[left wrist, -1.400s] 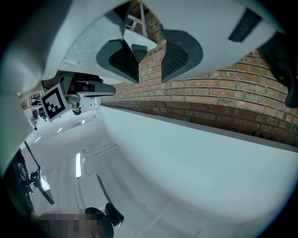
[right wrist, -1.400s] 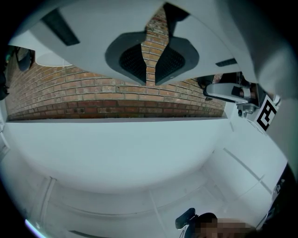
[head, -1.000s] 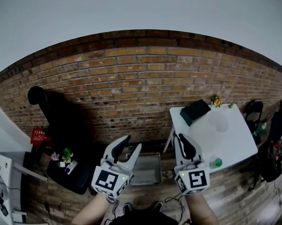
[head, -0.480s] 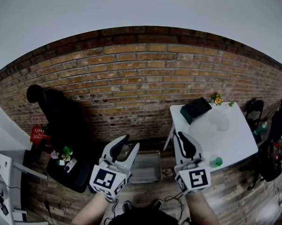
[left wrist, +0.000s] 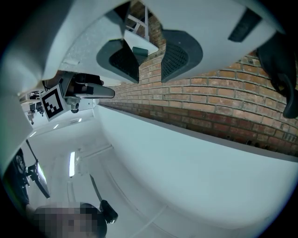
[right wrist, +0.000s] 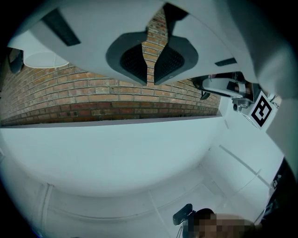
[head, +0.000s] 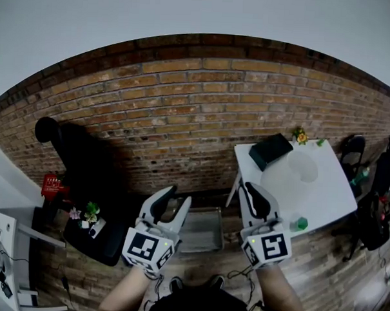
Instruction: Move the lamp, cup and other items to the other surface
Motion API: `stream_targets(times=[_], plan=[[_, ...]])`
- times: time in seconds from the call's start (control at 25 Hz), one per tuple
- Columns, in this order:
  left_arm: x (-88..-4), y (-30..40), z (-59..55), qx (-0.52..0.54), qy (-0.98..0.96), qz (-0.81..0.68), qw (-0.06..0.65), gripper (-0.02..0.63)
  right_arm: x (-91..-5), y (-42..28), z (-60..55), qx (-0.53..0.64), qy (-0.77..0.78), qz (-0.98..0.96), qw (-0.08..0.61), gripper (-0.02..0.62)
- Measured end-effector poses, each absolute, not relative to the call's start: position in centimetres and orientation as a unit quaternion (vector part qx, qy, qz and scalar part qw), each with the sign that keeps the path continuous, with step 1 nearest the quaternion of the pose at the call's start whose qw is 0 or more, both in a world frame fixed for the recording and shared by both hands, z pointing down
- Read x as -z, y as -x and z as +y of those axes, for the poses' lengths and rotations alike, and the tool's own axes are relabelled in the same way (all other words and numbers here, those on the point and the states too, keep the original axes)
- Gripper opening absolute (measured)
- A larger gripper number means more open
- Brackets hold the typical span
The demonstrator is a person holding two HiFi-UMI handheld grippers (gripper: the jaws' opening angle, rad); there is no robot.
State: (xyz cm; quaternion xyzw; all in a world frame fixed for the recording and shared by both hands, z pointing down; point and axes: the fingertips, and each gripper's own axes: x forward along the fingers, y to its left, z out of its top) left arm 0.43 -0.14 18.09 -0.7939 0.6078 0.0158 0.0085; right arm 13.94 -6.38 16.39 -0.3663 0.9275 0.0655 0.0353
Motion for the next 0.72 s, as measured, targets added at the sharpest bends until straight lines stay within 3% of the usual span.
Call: stream_targets(times=[0.72], plan=[[-18.31, -0.31, -0.43, -0.019, 0.793, 0.609, 0.003, 0.146, -16.40, -14.14, -6.73, -0.059, 0.367, 0.927, 0.037, 0.040]])
